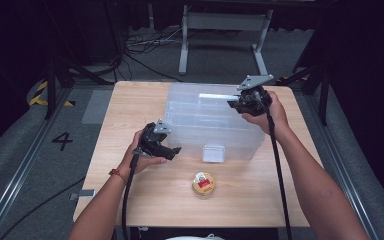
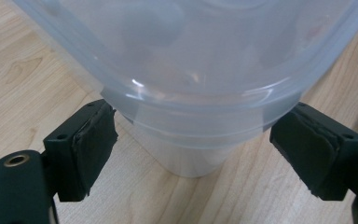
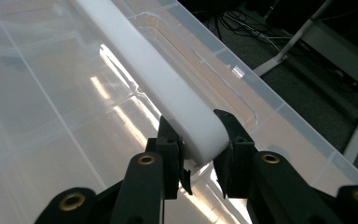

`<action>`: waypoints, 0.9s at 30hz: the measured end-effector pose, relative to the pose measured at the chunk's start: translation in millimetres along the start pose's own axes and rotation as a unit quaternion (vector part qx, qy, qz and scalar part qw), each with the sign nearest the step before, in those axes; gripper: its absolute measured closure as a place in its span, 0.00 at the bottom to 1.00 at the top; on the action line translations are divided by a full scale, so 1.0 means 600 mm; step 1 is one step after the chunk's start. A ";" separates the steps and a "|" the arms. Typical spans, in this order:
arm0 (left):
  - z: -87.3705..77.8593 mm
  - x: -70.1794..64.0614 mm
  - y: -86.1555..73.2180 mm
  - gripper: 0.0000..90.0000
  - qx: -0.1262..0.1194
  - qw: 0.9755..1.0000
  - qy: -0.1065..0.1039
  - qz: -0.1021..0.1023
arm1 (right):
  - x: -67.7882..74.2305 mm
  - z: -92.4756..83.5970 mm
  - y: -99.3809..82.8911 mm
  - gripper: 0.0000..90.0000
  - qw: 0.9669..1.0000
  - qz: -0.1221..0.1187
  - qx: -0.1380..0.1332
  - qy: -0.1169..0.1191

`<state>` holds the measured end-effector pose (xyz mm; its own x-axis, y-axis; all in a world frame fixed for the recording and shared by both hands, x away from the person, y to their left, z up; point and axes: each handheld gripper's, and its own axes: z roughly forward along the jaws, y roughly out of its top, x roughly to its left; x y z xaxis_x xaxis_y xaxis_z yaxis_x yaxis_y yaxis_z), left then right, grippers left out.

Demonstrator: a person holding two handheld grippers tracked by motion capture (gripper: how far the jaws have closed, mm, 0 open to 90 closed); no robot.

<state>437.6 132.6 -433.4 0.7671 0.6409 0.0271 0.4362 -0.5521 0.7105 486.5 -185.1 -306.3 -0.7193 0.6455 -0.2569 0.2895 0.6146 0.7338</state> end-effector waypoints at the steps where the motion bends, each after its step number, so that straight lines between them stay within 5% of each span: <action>1: -0.003 -0.003 -0.001 0.17 -0.001 1.000 -0.004 -0.006 | 0.000 -0.001 0.000 0.82 1.000 -0.005 0.000 0.003; 6: -0.024 -0.016 -0.011 0.20 -0.010 1.000 -0.013 0.002 | 0.003 -0.010 -0.002 0.82 1.000 -0.018 0.005 0.008; 16: -0.053 -0.027 -0.023 0.33 -0.034 0.999 -0.017 0.004 | -0.008 -0.008 0.008 0.82 1.000 0.000 0.019 0.022; 27: -0.100 -0.019 -0.033 0.66 -0.059 0.998 -0.026 0.022 | -0.024 -0.011 0.028 0.82 0.998 0.033 0.036 0.026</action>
<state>392.2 168.0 -405.5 0.8086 0.5877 0.0263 0.3456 -0.5106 0.7873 497.4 -187.0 -286.4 -0.7288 0.6619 -0.1753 0.3798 0.6038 0.7008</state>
